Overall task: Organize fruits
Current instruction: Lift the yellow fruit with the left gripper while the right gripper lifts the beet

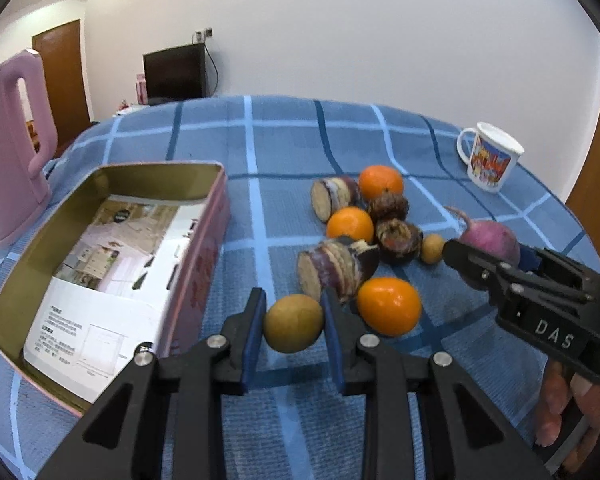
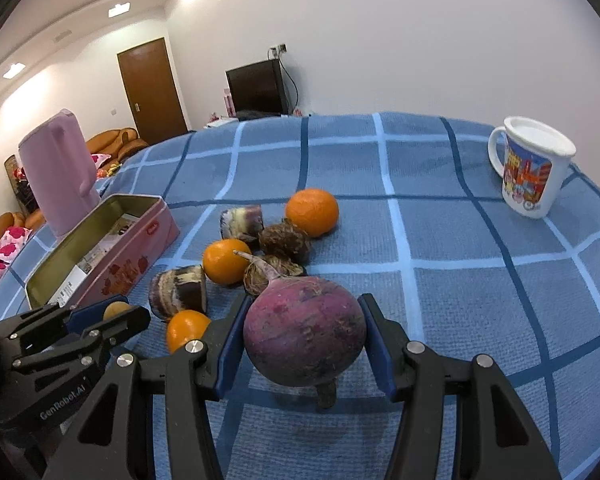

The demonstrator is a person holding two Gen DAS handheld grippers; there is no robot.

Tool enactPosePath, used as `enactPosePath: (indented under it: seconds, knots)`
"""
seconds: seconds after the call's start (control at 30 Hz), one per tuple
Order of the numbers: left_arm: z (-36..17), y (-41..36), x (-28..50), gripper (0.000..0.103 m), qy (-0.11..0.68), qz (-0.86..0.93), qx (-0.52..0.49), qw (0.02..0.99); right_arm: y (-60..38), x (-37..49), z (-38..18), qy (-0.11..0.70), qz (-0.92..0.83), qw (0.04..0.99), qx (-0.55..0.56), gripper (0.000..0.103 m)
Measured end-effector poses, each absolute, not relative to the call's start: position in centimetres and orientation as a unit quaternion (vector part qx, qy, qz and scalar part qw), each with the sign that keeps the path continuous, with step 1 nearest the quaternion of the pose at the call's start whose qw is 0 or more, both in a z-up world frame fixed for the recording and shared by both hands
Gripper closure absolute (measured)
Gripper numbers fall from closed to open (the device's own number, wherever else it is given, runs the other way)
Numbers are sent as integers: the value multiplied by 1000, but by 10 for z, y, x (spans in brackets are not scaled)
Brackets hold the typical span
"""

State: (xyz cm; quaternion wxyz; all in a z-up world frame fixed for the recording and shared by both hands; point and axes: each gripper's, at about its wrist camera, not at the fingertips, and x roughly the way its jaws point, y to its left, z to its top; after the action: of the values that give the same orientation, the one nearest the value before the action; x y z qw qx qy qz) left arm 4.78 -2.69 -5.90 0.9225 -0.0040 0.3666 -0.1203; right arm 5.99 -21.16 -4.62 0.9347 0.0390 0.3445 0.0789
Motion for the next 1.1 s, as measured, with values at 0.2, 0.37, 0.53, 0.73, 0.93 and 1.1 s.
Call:
enactPosePath:
  seconds: [0.2, 0.37, 0.53, 0.73, 0.93, 1.1]
  knots:
    - [-51, -21, 41, 73, 338, -115, -15, 934, -206, 53, -41, 324, 85, 942, 25, 47]
    - [-46, -18, 33, 73, 310, -108, -12, 944, -202, 46, -36, 305, 83, 949, 12, 47]
    - [-43, -16, 30, 73, 301, -104, -16, 948, -199, 39, -33, 286, 83, 955, 5, 47]
    - [-41, -14, 26, 73, 289, -105, -20, 951, -192, 31, -28, 264, 85, 961, -12, 47]
    - [-36, -14, 16, 73, 262, -101, -17, 960, -194, 27, -25, 248, 83, 965, -9, 47]
    - [-32, -15, 9, 73, 242, -98, -13, 965, -192, 18, -23, 227, 80, 970, -16, 47]
